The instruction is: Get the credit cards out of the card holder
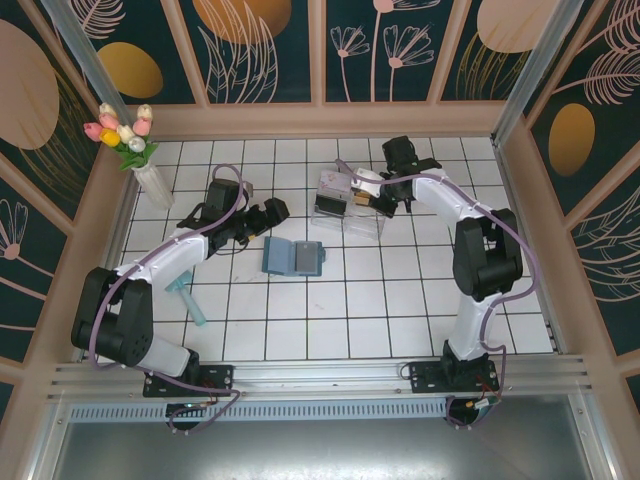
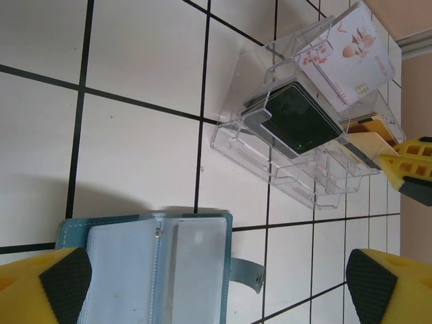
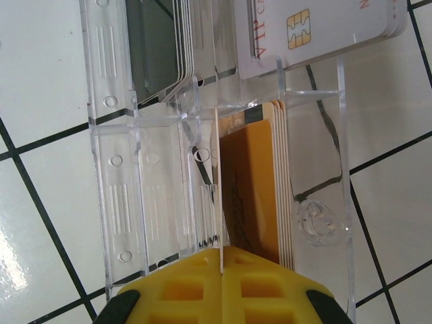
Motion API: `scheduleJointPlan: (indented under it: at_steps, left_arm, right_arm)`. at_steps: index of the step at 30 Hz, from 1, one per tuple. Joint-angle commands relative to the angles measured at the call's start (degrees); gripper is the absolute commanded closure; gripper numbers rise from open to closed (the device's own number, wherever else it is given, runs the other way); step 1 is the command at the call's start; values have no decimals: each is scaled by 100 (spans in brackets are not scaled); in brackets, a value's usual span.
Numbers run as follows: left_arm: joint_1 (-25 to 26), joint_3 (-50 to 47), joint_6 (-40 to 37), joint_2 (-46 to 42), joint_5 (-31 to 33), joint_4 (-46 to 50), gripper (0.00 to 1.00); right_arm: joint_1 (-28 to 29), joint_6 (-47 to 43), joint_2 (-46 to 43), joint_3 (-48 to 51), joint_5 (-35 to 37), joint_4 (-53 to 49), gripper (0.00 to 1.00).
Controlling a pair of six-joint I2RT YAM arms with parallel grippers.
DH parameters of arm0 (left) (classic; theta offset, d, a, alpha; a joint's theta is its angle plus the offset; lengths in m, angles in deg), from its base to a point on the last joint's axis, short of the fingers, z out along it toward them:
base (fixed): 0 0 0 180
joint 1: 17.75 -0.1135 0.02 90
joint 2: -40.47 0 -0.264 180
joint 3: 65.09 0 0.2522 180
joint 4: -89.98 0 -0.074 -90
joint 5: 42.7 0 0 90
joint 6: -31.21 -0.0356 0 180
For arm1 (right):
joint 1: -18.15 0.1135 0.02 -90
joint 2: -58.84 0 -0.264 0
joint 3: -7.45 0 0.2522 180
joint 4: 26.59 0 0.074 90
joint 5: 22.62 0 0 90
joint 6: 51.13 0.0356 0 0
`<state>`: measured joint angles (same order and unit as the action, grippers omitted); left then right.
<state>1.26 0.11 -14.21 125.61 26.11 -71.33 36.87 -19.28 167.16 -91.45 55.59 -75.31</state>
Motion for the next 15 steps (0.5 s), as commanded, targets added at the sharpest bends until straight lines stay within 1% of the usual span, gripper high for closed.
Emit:
scheduleJointPlan:
  at_steps: [1,5,7,10,15]
  left_arm:
    - [-39,-31,-8,-23,-122,-164,2]
    - [-42,-68,-6,-74,-131,-263,2]
    - [-46,-73,-10,-83,-130,-280,2]
    - [-46,-62,-27,-78,-156,-290,2]
    - [-42,-54,-46,-68,-187,-283,1]
  right_arm:
    - [-66,-14,5,-216,46,50,98]
    - [-66,40,-92,-253,32,77,91]
    - [-73,49,-147,-266,10,85,90]
    - [-77,58,-252,-279,1,96,85]
    - [-85,70,-359,-242,-3,85,79]
